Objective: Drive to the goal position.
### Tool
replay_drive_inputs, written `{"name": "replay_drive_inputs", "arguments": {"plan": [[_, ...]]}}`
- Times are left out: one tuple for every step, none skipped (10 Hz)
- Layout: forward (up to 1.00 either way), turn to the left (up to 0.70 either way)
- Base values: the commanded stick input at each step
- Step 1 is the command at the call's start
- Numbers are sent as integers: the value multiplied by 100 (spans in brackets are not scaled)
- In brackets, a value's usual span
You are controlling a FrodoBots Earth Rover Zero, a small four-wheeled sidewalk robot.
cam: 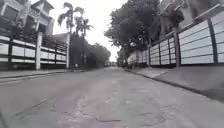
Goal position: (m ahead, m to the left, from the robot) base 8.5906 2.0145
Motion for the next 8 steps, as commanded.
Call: {"name": "replay_drive_inputs", "arguments": {"plan": [[85,-1],[85,0],[85,0],[85,0],[85,0],[85,0],[85,0],[85,0]]}}
